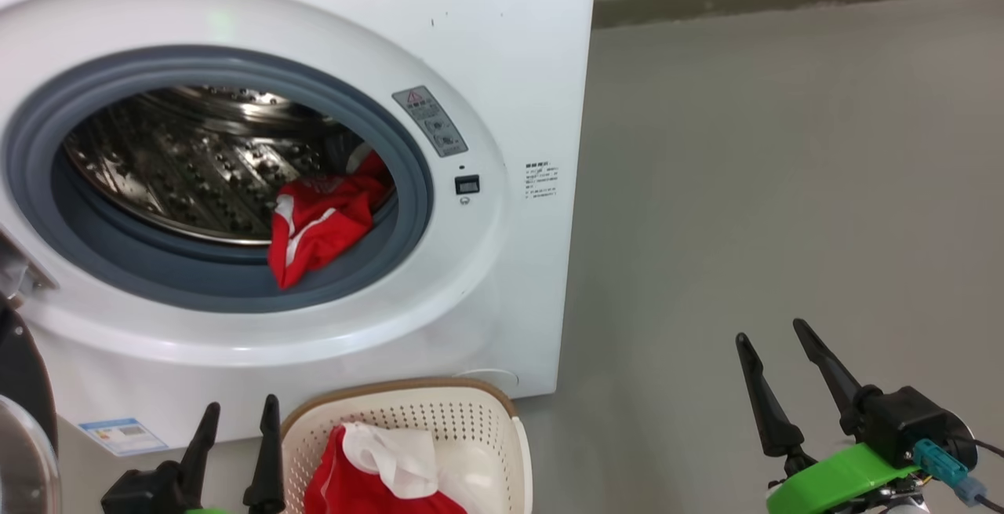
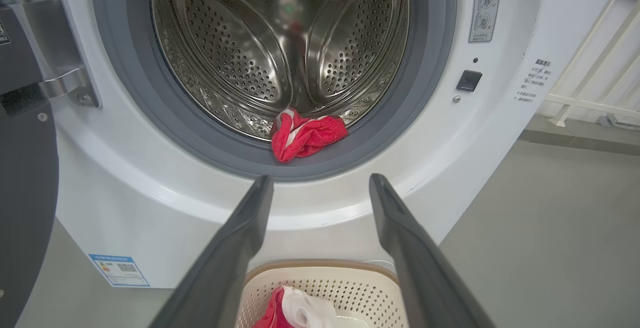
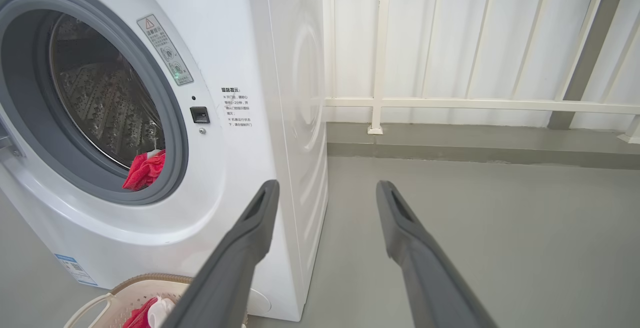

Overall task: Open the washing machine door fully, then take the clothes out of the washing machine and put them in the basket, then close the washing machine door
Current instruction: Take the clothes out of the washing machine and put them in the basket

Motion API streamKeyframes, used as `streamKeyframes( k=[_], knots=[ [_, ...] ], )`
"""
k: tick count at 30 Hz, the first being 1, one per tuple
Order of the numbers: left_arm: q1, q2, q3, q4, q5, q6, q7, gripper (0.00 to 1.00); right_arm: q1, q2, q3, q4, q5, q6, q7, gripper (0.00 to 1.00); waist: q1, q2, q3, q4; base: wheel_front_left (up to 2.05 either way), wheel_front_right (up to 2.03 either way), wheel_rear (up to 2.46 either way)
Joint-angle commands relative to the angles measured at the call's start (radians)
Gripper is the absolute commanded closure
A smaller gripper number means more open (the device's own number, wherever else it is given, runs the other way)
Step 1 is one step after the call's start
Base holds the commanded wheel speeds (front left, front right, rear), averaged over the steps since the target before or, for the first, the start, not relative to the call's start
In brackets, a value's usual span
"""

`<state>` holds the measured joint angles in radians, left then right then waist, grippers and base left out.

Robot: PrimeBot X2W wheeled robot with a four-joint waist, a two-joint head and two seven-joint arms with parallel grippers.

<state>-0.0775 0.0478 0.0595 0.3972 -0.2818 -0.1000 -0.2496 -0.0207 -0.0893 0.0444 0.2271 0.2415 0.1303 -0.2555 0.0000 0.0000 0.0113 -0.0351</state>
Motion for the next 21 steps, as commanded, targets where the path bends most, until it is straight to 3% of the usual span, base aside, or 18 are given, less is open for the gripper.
streamKeyframes(
  k=[1, 12, 21],
  knots=[
    [-0.003, 0.010, 0.036, -0.043, 0.012, -0.010, -0.012, 0.00, -0.004, -0.010, 0.015, -0.031, -0.009, 0.000, -0.006, 0.00, 0.0000, 0.0000, -0.022, -0.002, 0.00, 0.00, 0.00],
    [0.080, 0.003, 0.025, -0.211, 0.037, -0.019, -0.012, 0.00, 0.040, -0.023, -0.009, -0.062, -0.012, 0.000, -0.006, 0.00, 0.0000, 0.0000, -0.053, -0.011, 0.00, 0.00, 0.00],
    [0.131, 0.003, 0.013, -0.267, 0.019, 0.007, -0.012, 0.00, 0.058, -0.021, -0.018, -0.074, -0.015, 0.000, -0.006, 0.00, 0.0000, 0.0000, -0.055, -0.011, 0.00, 0.00, 0.00]
  ],
)
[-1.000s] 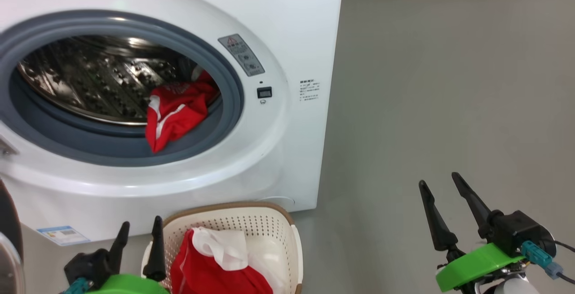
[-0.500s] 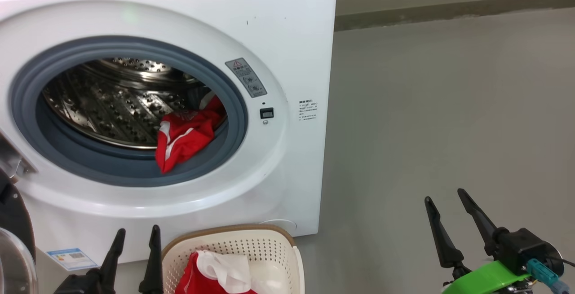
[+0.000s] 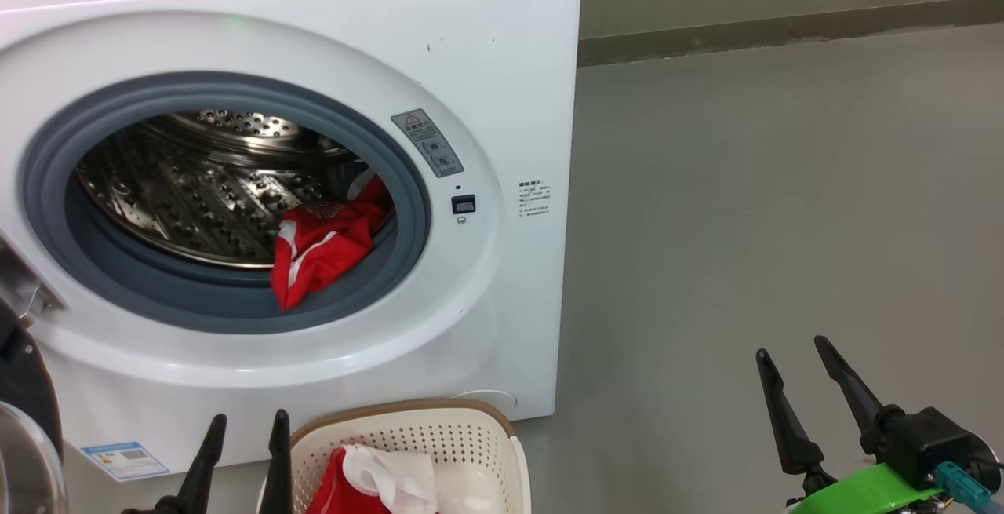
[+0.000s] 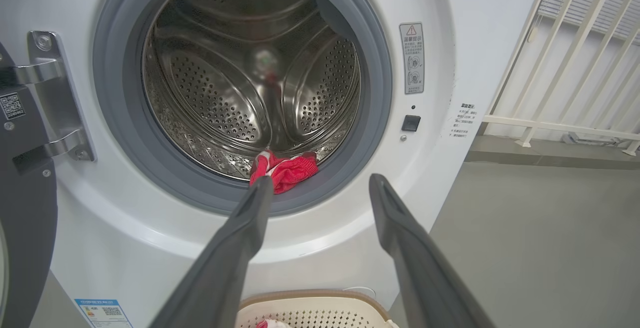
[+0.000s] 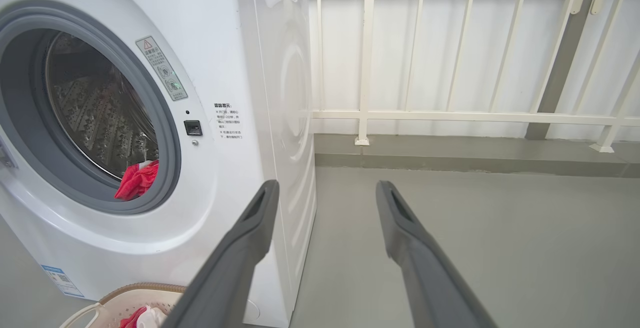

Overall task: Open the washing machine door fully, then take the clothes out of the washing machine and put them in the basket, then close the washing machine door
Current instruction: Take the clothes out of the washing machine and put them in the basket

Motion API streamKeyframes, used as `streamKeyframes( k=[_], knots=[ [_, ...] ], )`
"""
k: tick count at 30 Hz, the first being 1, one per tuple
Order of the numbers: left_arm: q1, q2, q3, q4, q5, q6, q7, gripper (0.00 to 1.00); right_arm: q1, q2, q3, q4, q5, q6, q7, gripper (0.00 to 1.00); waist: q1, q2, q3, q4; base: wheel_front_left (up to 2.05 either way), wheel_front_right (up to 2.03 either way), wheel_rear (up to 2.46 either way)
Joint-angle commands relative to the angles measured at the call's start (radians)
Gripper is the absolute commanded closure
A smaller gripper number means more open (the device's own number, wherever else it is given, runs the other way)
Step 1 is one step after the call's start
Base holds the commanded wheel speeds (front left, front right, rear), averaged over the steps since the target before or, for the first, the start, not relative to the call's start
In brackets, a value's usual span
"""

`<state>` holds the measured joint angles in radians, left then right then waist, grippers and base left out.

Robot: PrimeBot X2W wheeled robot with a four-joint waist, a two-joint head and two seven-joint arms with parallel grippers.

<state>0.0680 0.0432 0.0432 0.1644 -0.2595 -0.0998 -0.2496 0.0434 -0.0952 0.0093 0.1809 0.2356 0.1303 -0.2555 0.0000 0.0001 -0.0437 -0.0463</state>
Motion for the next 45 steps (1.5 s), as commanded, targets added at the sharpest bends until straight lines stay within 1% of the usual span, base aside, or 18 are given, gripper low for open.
streamKeyframes(
  k=[1, 7, 22, 36, 45],
  knots=[
    [-0.013, 0.007, 0.027, -0.037, -0.004, 0.009, -0.012, 0.00, -0.005, -0.015, 0.017, -0.028, -0.009, 0.000, -0.006, 0.00, 0.0000, -0.0001, 0.000, 0.002, 0.00, 0.00, 0.00],
    [-0.003, 0.007, 0.017, -0.050, -0.009, 0.027, -0.012, 0.00, 0.001, -0.021, 0.010, -0.028, -0.007, 0.000, -0.006, 0.00, 0.0000, -0.0001, 0.000, 0.005, 0.00, 0.00, 0.00],
    [0.003, 0.007, -0.003, -0.065, -0.006, 0.048, -0.012, 0.00, -0.002, -0.025, 0.008, -0.019, 0.000, 0.000, -0.006, 0.00, 0.0000, -0.0001, 0.002, -0.002, 0.00, 0.00, 0.00],
    [0.007, 0.007, -0.009, -0.069, -0.003, 0.054, -0.012, 0.00, -0.003, -0.019, 0.014, -0.019, 0.000, 0.000, -0.006, 0.00, 0.0000, -0.0001, 0.007, -0.008, 0.00, 0.00, 0.00],
    [-0.034, 0.007, -0.029, -0.027, -0.067, 0.069, -0.012, 0.00, -0.006, -0.019, 0.016, -0.021, 0.002, 0.000, -0.006, 0.00, 0.0000, -0.0001, 0.024, -0.008, 0.00, 0.00, 0.00]
  ],
)
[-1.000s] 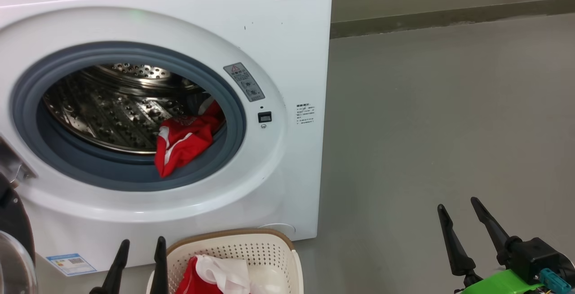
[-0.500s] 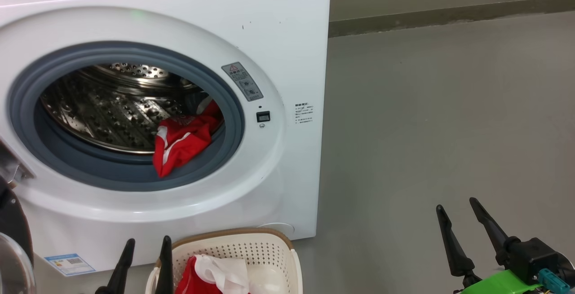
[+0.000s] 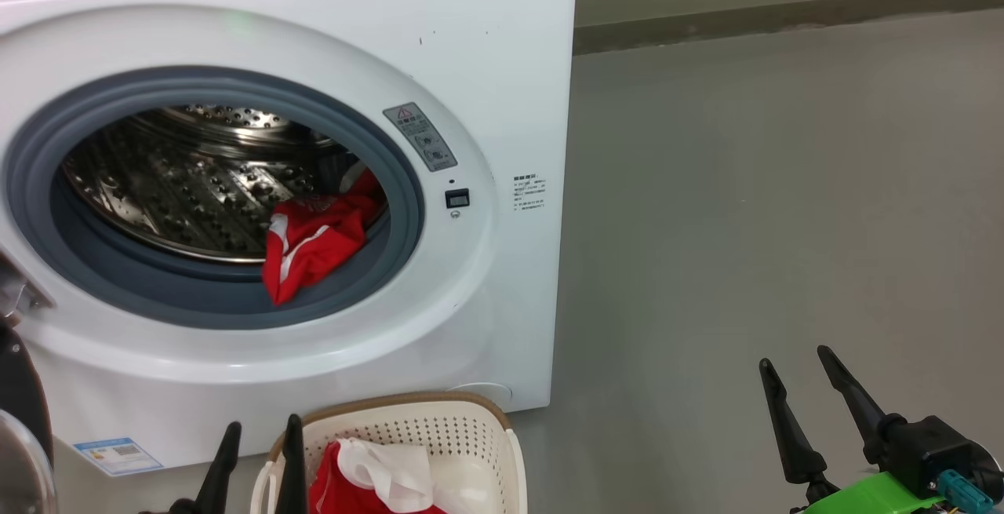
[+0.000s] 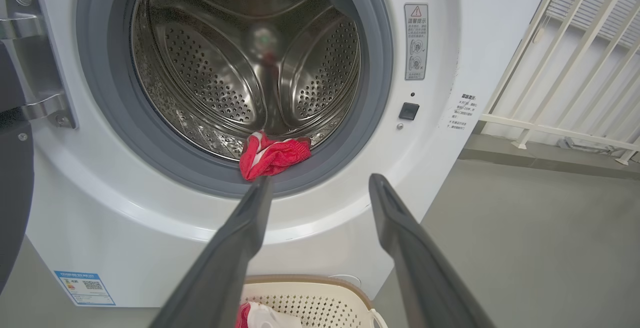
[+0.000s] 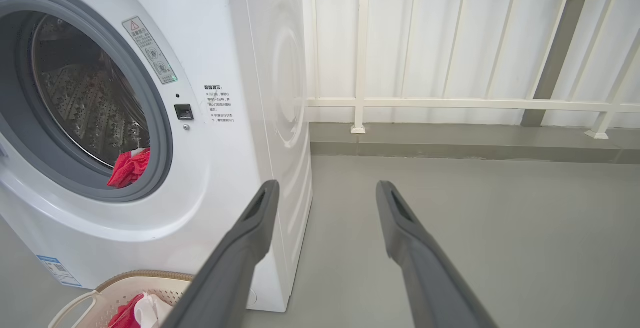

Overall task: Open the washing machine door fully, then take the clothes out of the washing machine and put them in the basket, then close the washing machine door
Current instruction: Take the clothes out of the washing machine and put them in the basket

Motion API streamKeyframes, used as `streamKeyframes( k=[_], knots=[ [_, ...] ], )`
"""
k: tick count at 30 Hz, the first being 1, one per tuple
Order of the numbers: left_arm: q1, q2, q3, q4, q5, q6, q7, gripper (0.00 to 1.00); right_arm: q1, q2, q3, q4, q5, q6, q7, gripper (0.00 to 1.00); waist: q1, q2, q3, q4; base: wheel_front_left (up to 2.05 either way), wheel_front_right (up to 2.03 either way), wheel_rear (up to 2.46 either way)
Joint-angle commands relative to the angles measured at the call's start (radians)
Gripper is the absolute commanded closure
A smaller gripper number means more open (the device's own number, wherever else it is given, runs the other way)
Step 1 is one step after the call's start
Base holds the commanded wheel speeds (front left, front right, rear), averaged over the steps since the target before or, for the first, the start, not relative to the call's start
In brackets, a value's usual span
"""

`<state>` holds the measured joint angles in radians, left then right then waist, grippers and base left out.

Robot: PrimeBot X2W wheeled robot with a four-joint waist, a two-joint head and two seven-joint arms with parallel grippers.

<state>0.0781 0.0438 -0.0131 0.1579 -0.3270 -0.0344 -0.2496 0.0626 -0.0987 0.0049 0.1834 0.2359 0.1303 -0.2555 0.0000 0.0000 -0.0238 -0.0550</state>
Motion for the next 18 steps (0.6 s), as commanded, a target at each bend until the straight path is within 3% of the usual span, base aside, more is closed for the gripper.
streamKeyframes(
  k=[1, 18],
  knots=[
    [-0.053, 0.006, 0.024, -0.015, -0.002, 0.005, -0.012, 0.00, -0.027, -0.016, 0.021, -0.024, 0.002, 0.000, -0.006, 0.00, 0.0000, 0.0000, 0.007, 0.001, 0.00, 0.00, 0.00],
    [-0.378, 0.030, 0.041, 0.220, 0.002, -0.044, -0.012, 0.00, -0.093, -0.033, 0.030, -0.036, 0.006, 0.000, -0.006, 0.00, 0.0000, 0.0000, 0.159, -0.001, 0.00, 0.00, 0.00]
  ],
)
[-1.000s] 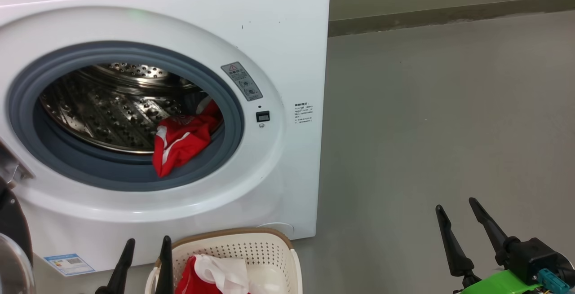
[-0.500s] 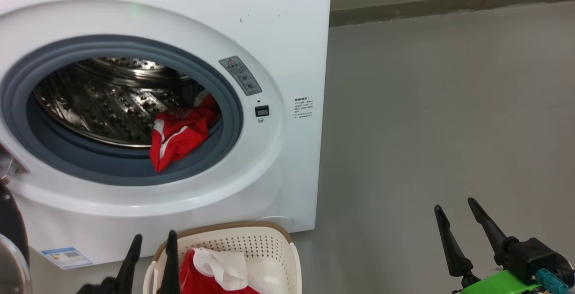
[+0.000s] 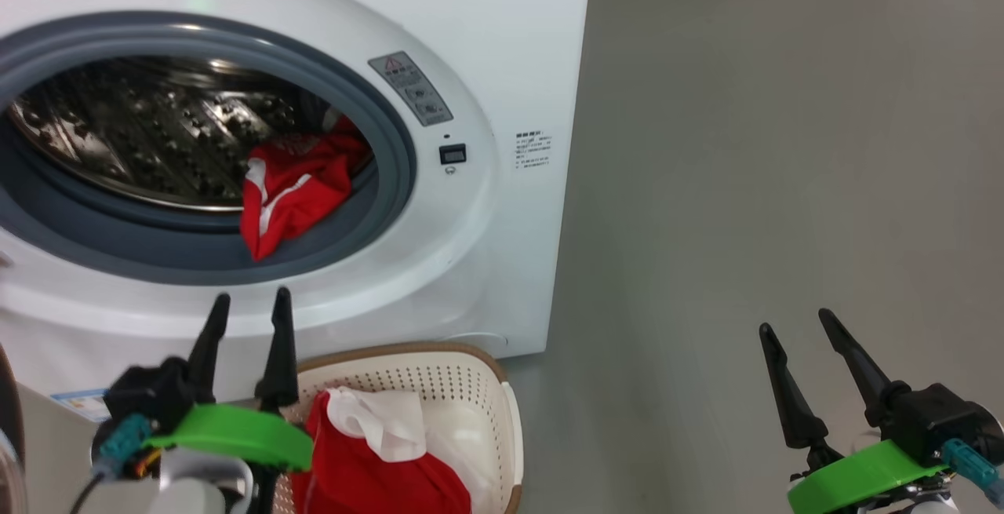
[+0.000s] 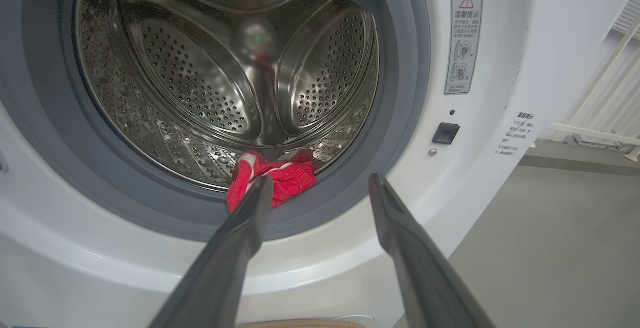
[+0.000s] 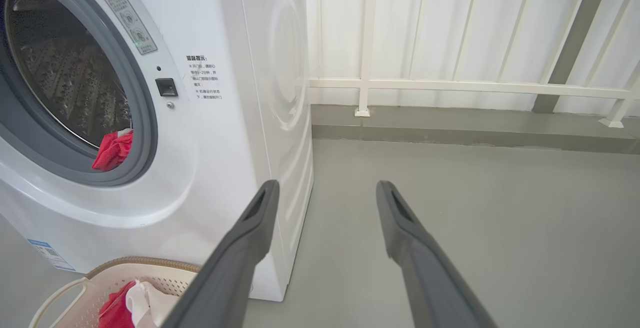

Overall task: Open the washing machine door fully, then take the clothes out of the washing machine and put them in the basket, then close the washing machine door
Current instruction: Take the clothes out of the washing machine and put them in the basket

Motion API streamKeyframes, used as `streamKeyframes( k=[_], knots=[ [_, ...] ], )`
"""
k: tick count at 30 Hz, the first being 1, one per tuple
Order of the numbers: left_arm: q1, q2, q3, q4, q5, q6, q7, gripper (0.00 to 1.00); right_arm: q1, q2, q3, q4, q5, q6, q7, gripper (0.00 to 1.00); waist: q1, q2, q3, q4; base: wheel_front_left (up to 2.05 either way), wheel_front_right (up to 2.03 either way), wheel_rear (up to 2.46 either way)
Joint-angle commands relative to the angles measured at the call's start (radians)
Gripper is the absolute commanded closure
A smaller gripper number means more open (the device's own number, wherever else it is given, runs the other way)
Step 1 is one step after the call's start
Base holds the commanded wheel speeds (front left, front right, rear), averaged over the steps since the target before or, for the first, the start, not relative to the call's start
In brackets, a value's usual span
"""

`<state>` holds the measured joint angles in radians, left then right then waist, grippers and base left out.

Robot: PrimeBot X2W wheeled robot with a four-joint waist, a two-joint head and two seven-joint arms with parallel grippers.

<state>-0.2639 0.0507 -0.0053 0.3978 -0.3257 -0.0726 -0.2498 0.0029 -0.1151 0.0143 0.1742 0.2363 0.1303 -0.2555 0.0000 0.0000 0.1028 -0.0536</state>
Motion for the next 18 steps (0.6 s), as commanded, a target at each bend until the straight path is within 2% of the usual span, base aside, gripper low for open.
streamKeyframes(
  k=[1, 7, 18],
  knots=[
    [-0.063, 0.024, 0.036, 0.001, -0.006, -0.011, -0.012, 0.00, -0.039, -0.017, 0.021, -0.028, 0.006, 0.000, -0.006, 0.00, 0.0000, 0.0000, 0.044, -0.003, 0.00, 0.00, 0.00],
    [-0.207, 0.041, 0.050, 0.110, -0.039, -0.035, -0.012, 0.00, -0.069, -0.020, 0.035, -0.041, 0.009, 0.000, -0.006, 0.00, 0.0000, 0.0000, 0.113, -0.007, 0.00, 0.00, 0.00],
    [-0.478, 0.056, 0.063, 0.307, -0.018, -0.042, -0.012, 0.00, -0.128, -0.035, 0.042, -0.066, 0.013, 0.000, -0.006, 0.00, 0.0000, 0.0000, 0.247, -0.001, 0.00, 0.00, 0.00]
  ],
)
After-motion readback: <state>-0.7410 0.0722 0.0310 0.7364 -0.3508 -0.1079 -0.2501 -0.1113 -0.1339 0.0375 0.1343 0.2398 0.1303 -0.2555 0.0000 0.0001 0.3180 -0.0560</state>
